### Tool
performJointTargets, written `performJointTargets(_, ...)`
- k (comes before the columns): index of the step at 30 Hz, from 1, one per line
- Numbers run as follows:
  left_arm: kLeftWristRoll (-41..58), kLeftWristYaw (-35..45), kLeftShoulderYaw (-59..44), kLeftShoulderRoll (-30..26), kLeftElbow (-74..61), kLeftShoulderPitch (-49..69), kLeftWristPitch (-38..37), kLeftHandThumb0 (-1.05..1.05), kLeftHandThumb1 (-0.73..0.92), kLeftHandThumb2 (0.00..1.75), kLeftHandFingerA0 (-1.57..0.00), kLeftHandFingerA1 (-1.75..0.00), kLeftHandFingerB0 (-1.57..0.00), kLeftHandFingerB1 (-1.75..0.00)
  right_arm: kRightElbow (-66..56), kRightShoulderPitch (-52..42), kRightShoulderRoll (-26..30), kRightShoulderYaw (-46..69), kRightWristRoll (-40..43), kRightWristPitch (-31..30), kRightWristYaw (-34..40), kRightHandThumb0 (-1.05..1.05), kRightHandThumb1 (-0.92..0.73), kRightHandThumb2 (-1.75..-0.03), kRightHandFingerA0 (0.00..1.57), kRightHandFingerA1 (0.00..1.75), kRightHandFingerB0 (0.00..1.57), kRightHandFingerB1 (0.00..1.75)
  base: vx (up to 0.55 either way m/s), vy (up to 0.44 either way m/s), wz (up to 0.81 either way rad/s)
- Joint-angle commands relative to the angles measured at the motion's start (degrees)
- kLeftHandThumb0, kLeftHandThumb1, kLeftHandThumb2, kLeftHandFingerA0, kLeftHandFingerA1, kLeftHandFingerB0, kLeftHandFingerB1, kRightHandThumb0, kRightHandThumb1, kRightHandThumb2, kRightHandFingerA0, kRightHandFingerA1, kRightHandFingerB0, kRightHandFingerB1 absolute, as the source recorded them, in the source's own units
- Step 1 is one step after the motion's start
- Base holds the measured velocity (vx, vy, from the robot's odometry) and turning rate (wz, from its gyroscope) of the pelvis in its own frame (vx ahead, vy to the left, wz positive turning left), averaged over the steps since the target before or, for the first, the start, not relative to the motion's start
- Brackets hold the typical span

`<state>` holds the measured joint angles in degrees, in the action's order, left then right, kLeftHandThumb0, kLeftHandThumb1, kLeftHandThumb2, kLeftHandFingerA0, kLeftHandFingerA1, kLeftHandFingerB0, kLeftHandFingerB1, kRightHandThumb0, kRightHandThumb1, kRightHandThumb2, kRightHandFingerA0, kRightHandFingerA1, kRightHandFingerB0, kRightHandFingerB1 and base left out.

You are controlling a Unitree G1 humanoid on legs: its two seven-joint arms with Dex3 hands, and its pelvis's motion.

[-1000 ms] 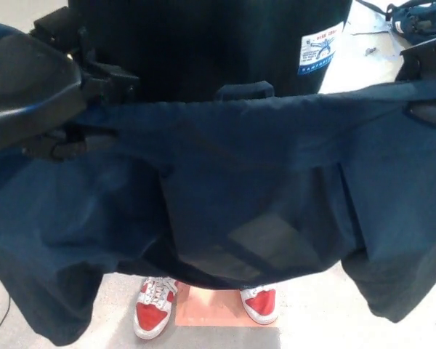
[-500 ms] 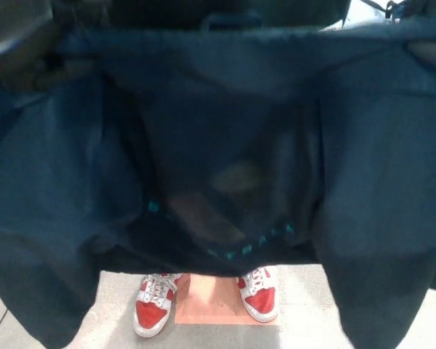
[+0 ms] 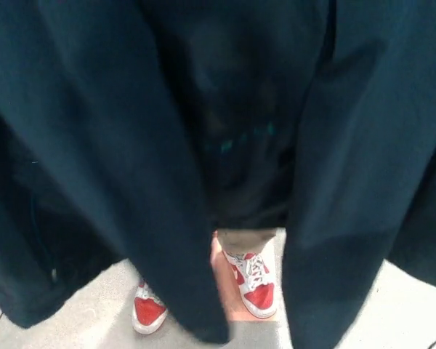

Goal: A person hands a coat to the robot and the robot grabs it with both hands and holds it while the person wears the coat.

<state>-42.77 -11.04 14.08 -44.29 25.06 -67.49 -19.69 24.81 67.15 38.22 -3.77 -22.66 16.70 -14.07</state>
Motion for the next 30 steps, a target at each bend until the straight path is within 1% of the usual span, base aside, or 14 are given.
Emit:
performJointTargets(1,-12.0,-21.8,1.2,-4.2,17.7,-23.7,4.3,-0.39,0.87,0.71,-0.89,-1.75,-0.74,-1.54,16.4,25.1,6.5,4.2,-3.3,0.2,14.3,-0.39,-0.89,-0.66,0.83,1.75,0.64,1.7,0.0,0.0,0.0)
performJointTargets(12,-11.2,-25.9,6.5,-3.2,34.6,-42.7,0.6,-0.37,0.83,0.71,-0.91,-1.75,-0.74,-1.53,31.6,44.1,7.9,1.9,-3.4,2.5,13.2,-0.36,-0.86,-0.65,0.96,1.75,0.69,1.72,0.0,0.0,0.0)
performJointTargets(13,-11.1,-25.8,6.9,-3.2,35.9,-44.1,0.7,-0.41,0.87,0.66,-0.93,-1.75,-0.72,-1.53,33.1,45.7,7.7,1.9,-3.1,1.9,13.2,-0.38,-0.84,-0.65,1.0,1.75,0.76,1.7,0.0,0.0,0.0)
performJointTargets(15,-12.1,-26.9,8.3,-3.2,37.9,-46.4,0.8,-0.43,0.86,0.66,-0.96,-1.75,-0.7,-1.51,34.3,48.1,7.4,1.8,-2.9,0.1,12.4,-0.4,-0.86,-0.65,1.01,1.75,0.72,1.73,0.0,0.0,0.0)
performJointTargets(17,-12.7,-27.2,9.8,-3.0,40.1,-49.0,1.1,-0.43,0.8,0.69,-0.95,-1.75,-0.72,-1.26,36.0,51.1,7.5,0.1,-5.0,-0.7,13.7,-0.42,-0.86,-0.65,1.0,1.75,0.71,1.68,0.0,0.0,0.0)
performJointTargets(20,-12.6,-27.3,10.9,-2.8,41.9,-50.8,0.7,-0.42,0.79,0.69,-0.97,-1.75,-0.72,-1.28,37.8,53.6,7.9,-2.4,-7.7,-0.2,15.4,-0.39,-0.86,-0.65,1.02,1.75,0.73,1.69,0.0,0.0,0.0)
performJointTargets(21,-12.7,-27.2,11.4,-2.7,42.5,-51.6,0.8,-0.38,0.8,0.64,-0.95,-1.75,-0.64,-1.51,38.8,54.6,7.8,-3.1,-8.2,0.0,15.7,-0.39,-0.85,-0.65,1.03,1.75,0.74,1.73,0.0,0.0,0.0)
performJointTargets(23,-13.1,-26.6,12.6,-2.4,44.0,-53.2,1.3,-0.4,0.8,0.64,-0.93,-1.75,-0.64,-1.5,41.0,56.9,7.7,-4.9,-9.5,-0.2,16.3,-0.4,-0.86,-0.65,1.02,1.75,0.74,1.74,0.0,0.0,0.0)
performJointTargets(24,-13.2,-25.8,13.2,-2.2,44.9,-54.5,1.5,-0.41,0.63,1.01,-1.22,-1.37,-0.81,-1.08,42.2,58.3,7.9,-6.0,-10.4,0.4,16.3,-0.39,-0.86,-0.65,1.03,1.75,0.76,1.74,0.0,0.0,0.0)
performJointTargets(25,-13.2,-25.8,13.6,-2.0,45.5,-55.1,1.5,-0.41,0.63,1.01,-1.22,-1.37,-0.81,-1.08,42.9,58.9,7.9,-6.5,-10.5,0.8,16.5,-0.39,-0.86,-0.65,1.03,1.75,0.76,1.74,0.0,0.0,0.0)
performJointTargets(26,-13.2,-25.7,14.2,-2.0,46.0,-55.7,1.6,-0.43,0.78,0.68,-0.91,-1.73,-0.78,-1.19,43.9,59.6,7.7,-7.2,-10.7,1.0,16.6,-0.39,-0.85,-0.65,1.03,1.75,0.76,1.74,0.0,0.0,0.0)
performJointTargets(28,-13.3,-26.5,15.0,-2.0,46.9,-56.5,1.5,-0.42,0.78,0.69,-0.92,-1.72,-0.78,-1.22,45.1,60.6,7.5,-7.7,-10.4,1.3,16.2,-0.39,-0.85,-0.64,1.01,1.75,0.73,1.74,0.0,0.0,0.0)
performJointTargets(29,-13.2,-26.3,15.4,-1.8,47.5,-57.1,1.7,-0.43,0.78,0.63,-0.95,-1.66,-0.83,-0.91,45.8,61.2,7.4,-8.3,-10.6,1.2,16.2,-0.38,-0.84,-0.65,1.0,1.75,0.76,1.72,0.0,0.0,0.0)
performJointTargets(30,-13.1,-26.1,15.7,-1.5,48.0,-57.8,1.9,-0.43,0.78,0.63,-0.95,-1.66,-0.83,-0.91,46.4,61.9,7.3,-8.8,-10.9,1.0,16.2,-0.38,-0.84,-0.65,1.0,1.75,0.76,1.72,0.0,0.0,0.0)
